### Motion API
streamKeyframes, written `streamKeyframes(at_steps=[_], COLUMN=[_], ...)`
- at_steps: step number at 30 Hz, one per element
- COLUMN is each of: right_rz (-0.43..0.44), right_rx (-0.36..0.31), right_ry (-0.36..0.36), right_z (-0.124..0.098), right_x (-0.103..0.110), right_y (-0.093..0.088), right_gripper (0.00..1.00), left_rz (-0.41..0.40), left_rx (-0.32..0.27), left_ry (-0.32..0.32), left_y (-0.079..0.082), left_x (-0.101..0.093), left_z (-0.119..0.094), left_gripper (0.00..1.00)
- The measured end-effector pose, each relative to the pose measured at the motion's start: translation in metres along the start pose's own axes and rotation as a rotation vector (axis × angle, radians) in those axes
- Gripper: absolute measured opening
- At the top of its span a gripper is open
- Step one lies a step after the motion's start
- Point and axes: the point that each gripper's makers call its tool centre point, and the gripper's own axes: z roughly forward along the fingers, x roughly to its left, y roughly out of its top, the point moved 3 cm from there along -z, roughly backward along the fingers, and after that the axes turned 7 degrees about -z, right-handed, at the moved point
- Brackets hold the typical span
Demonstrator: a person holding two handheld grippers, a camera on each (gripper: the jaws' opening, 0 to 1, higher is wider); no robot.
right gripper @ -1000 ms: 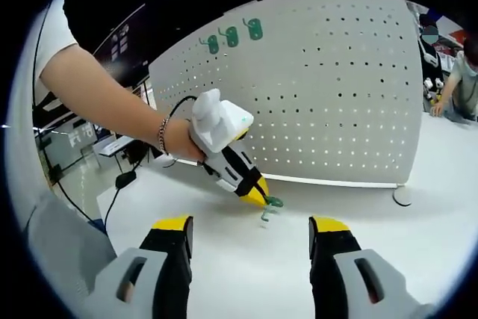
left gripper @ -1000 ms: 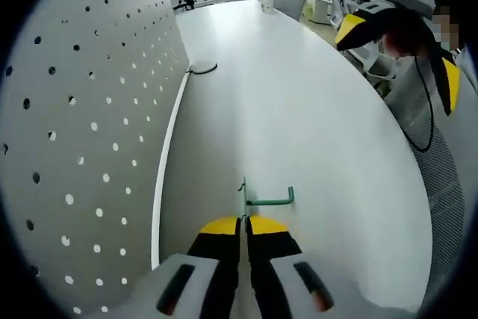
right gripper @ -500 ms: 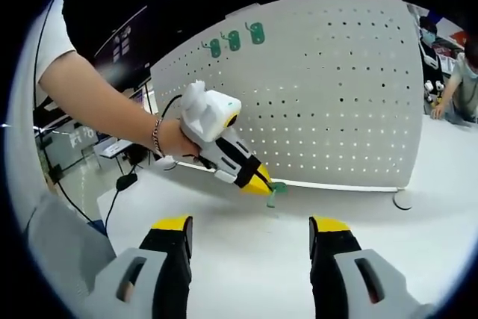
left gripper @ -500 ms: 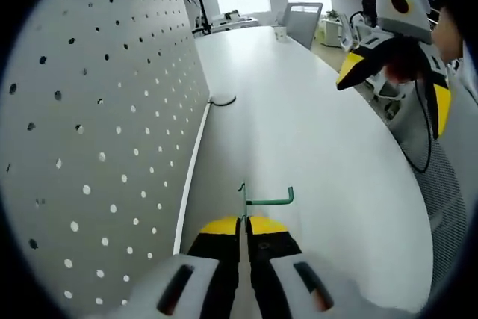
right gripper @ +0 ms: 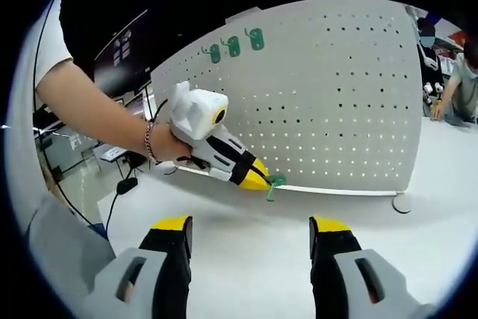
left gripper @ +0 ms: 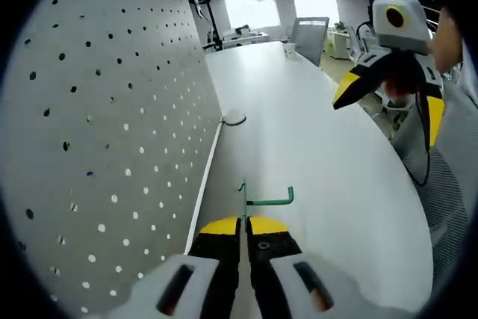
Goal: Insert the hook assembly into the mounting plate slot until the hook locks in place.
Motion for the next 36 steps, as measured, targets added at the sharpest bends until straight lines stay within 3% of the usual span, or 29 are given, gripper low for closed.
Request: streamKeyframes(at_steps=[10, 23, 36], right_rz=[-0.002, 0.001, 0.003], right_rx=[-0.013, -0.041, -0.072], right_ry=[0.001, 0.004, 0.004], right_z=[0.0, 0.0, -0.002], right_x=[0.002, 0.005, 0.005], right_y=[0.005, 0.013, 0.023], right_gripper=[0.62, 0.62, 0.62], left_rz=[-0.019, -0.047, -0.115], left_rx=[-0.087, -0.14, -0.233], left_ry=[0.055, 0.093, 0.126], left_y=[0.016, 0.019, 0.028], left_x=[0.003, -0.001, -0.007], left_z=[-0.016, -0.035, -0.053], left_gripper=[0.03, 0.03, 0.03])
